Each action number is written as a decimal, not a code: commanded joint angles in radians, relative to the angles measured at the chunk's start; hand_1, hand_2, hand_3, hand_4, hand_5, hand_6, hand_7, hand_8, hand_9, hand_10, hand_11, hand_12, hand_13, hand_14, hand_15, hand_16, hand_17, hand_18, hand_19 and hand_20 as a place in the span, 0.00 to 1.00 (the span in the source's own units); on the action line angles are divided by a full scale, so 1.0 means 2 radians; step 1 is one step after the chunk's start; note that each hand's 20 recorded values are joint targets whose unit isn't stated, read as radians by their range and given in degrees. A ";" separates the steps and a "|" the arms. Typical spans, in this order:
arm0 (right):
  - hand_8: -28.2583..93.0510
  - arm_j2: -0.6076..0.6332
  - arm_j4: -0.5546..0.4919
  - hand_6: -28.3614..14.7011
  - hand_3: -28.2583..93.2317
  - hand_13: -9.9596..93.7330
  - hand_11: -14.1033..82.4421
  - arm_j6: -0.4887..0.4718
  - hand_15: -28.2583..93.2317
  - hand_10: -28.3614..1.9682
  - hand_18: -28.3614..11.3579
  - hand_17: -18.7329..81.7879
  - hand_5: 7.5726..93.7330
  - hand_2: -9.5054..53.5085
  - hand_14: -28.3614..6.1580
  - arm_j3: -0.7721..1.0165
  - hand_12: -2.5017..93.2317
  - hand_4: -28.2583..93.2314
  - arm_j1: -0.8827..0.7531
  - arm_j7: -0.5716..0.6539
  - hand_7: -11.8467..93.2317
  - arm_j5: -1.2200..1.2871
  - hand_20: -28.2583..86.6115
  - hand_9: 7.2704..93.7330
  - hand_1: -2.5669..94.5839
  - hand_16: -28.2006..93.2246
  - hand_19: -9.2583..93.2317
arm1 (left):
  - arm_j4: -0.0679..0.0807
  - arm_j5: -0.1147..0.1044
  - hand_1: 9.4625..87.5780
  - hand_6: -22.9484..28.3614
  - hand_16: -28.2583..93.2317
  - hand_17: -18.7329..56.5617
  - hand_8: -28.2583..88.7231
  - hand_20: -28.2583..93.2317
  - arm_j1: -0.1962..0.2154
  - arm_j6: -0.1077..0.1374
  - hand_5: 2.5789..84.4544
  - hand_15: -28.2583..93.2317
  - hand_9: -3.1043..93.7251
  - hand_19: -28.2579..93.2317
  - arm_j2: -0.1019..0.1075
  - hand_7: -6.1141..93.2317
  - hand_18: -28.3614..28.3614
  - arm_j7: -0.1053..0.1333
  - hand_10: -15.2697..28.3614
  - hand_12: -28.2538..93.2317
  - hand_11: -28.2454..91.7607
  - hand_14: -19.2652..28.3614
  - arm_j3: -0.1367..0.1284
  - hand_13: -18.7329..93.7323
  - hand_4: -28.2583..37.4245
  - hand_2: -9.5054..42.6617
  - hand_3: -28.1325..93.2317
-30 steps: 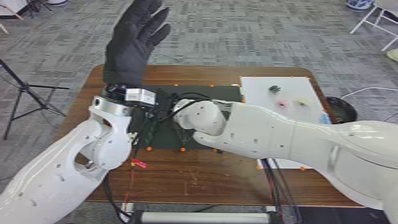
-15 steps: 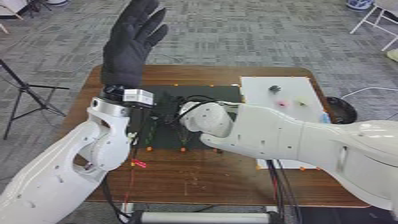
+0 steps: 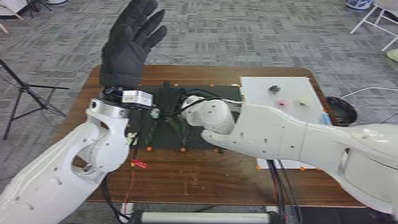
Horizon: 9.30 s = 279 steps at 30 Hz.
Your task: Arrange flowers
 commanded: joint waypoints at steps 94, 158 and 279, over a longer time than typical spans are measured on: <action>0.13 0.407 -0.156 0.63 0.90 0.75 0.46 -0.001 0.99 0.56 0.21 0.51 0.60 0.00 0.57 0.348 0.26 0.00 -0.357 0.282 0.35 0.055 0.60 0.64 0.31 0.45 0.93 | -0.032 0.006 0.20 0.47 0.30 0.07 0.18 0.33 0.200 0.030 0.28 0.37 0.23 0.49 -0.030 0.22 0.83 -0.048 0.56 0.40 0.35 0.67 -0.103 0.30 0.03 0.08 0.79; 0.25 0.028 -0.018 0.70 0.92 0.81 0.42 0.108 0.98 0.73 0.25 0.55 0.78 0.00 0.65 -0.036 0.53 0.05 -0.019 0.128 0.50 0.005 0.61 0.86 0.51 0.46 0.95 | 0.000 0.005 0.20 0.47 0.30 0.08 0.18 0.34 0.009 0.002 0.29 0.37 0.23 0.49 0.023 0.21 0.83 -0.018 0.56 0.40 0.35 0.68 -0.012 0.31 0.03 0.08 0.79; 0.22 0.072 -0.043 0.71 0.93 0.79 0.36 0.183 0.87 0.80 0.26 0.54 0.81 0.00 0.68 0.010 0.52 0.00 -0.088 0.115 0.47 0.001 0.65 0.95 0.53 0.45 0.92 | 0.008 0.008 0.20 0.47 0.30 0.08 0.18 0.34 0.000 -0.024 0.29 0.38 0.24 0.50 -0.008 0.21 0.83 -0.035 0.57 0.40 0.35 0.69 0.008 0.31 0.02 0.09 0.79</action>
